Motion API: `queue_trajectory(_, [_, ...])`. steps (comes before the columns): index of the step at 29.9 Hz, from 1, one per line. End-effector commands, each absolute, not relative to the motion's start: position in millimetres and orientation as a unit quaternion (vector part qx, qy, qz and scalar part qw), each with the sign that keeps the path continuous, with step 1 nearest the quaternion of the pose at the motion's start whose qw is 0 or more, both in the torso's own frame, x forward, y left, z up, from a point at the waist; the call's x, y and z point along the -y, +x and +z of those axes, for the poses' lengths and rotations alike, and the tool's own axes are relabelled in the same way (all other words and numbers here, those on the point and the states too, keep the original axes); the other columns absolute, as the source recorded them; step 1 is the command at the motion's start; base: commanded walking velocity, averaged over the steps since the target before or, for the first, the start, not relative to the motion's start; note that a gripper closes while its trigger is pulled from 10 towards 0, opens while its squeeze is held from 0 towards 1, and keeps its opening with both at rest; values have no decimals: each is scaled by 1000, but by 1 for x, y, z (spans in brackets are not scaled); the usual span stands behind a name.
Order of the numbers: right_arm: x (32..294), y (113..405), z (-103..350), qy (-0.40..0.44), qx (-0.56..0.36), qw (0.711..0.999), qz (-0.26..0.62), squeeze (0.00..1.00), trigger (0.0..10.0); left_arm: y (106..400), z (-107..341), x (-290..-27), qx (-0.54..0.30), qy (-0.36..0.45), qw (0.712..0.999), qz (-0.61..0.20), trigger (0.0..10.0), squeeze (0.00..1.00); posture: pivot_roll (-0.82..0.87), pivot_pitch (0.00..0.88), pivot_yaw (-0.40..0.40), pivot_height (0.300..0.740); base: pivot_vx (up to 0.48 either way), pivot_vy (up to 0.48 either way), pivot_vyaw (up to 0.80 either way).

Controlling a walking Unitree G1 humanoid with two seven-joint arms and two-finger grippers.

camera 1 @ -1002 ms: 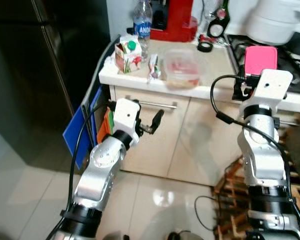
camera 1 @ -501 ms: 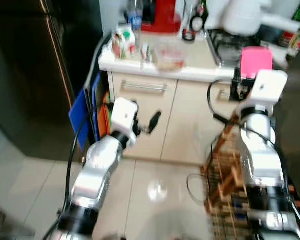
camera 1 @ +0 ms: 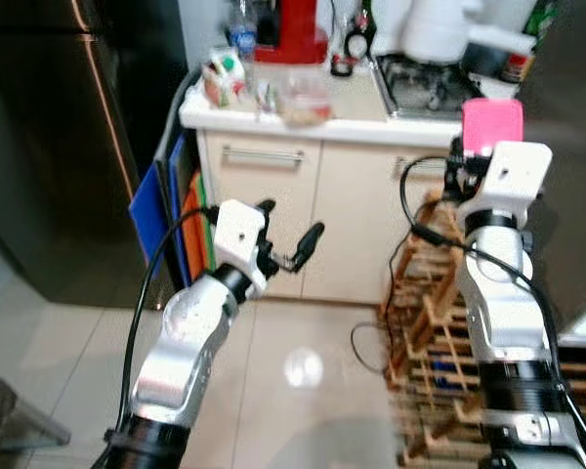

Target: Restocking fridge

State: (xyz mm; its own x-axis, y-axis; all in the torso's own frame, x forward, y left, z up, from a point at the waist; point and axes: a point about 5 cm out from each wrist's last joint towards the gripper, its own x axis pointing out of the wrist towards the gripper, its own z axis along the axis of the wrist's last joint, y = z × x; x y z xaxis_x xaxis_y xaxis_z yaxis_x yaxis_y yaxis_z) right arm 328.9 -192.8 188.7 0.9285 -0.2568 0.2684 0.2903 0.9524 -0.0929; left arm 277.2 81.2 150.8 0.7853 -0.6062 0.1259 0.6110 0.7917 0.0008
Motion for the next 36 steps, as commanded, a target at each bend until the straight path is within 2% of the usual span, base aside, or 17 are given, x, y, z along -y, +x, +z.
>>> queue_trajectory(1, [192, 331, 192, -58, 134, 979, -139, 59, 0, 274, 157, -80, 70, -21, 940, -334, 10000, 0, 14, 0, -28, 740, 0, -480, 0])
queue_trajectory(4, [192, 331, 190, -58, 133, 980, -138, 59, 0, 273, 157, -81, 73, -14, 941, -330, 10000, 0, 15, 0, -28, 740, 0, -480, 0])
queue_trajectory(14, [191, 332, 189, -60, 131, 980, -134, 59, 0, 279, 157, -83, 57, -19, 950, -306, 10000, 0, 15, 0, -31, 740, 0, 0, 0])
queue_trajectory(21, [190, 332, 188, -60, 131, 981, -132, 59, 0, 279, 156, -83, 50, -19, 951, -304, 10000, 0, 16, 0, -31, 740, -308, 0, 0])
queue_trajectory(29, [192, 332, 186, -63, 130, 981, -133, 59, 0, 278, 158, -82, 60, -20, 948, -311, 10000, 0, 9, 0, -33, 740, 0, 0, 0])
queue_trajectory(36, [194, 331, 184, -66, 127, 981, -135, 63, 0, 275, 159, -80, 63, -29, 944, -323, 10000, 0, 8, 0, -34, 740, 0, -381, 0])
